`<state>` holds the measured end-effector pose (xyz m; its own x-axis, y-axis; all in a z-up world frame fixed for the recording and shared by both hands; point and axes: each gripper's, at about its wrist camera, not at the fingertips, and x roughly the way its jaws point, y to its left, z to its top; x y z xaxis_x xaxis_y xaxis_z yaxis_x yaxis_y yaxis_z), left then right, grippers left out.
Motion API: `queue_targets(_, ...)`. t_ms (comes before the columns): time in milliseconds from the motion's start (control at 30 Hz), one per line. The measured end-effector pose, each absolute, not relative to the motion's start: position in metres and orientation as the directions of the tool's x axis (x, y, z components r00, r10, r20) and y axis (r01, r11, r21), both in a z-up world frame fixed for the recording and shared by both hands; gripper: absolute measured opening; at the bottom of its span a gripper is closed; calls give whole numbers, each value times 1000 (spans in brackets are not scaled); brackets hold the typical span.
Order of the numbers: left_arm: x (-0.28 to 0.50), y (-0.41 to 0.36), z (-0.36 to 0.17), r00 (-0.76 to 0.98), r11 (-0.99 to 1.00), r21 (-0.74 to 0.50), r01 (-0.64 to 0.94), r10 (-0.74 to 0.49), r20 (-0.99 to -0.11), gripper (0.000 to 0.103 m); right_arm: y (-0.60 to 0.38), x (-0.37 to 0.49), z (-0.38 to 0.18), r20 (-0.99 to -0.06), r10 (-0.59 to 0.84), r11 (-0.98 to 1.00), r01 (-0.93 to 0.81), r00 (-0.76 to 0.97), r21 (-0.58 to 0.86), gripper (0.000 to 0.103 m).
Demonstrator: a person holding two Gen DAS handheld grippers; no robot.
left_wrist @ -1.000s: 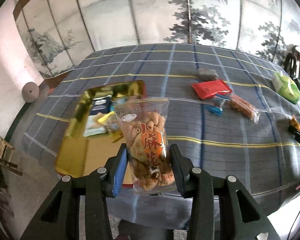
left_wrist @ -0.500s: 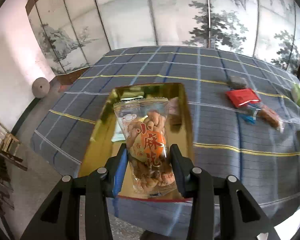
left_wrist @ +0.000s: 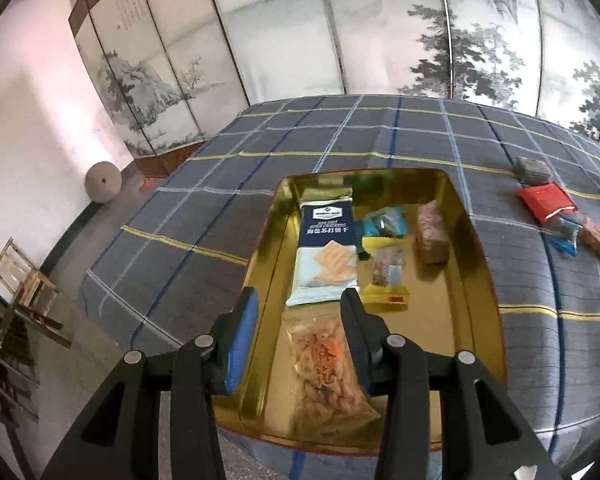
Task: Organize snacks
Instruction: 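Carry the peanut bag into the gold tin and open the left gripper, then carry the orange pastry into the gold tin and open the right gripper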
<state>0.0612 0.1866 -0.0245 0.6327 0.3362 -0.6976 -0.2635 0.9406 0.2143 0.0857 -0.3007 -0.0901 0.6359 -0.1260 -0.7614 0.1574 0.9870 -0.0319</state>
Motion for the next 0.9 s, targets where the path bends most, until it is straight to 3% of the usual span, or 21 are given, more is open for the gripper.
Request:
queue_targets(533,61,203,-27,612,941,169,-294,321,-723,41,-301,86,-90,-761,-126,987,158,636,-32,38)
queue_targets(900,47,223,-16,619,926,173,-336,356,-700,55,-289,72,-87,-761,-116,988,151,639,-25,38)
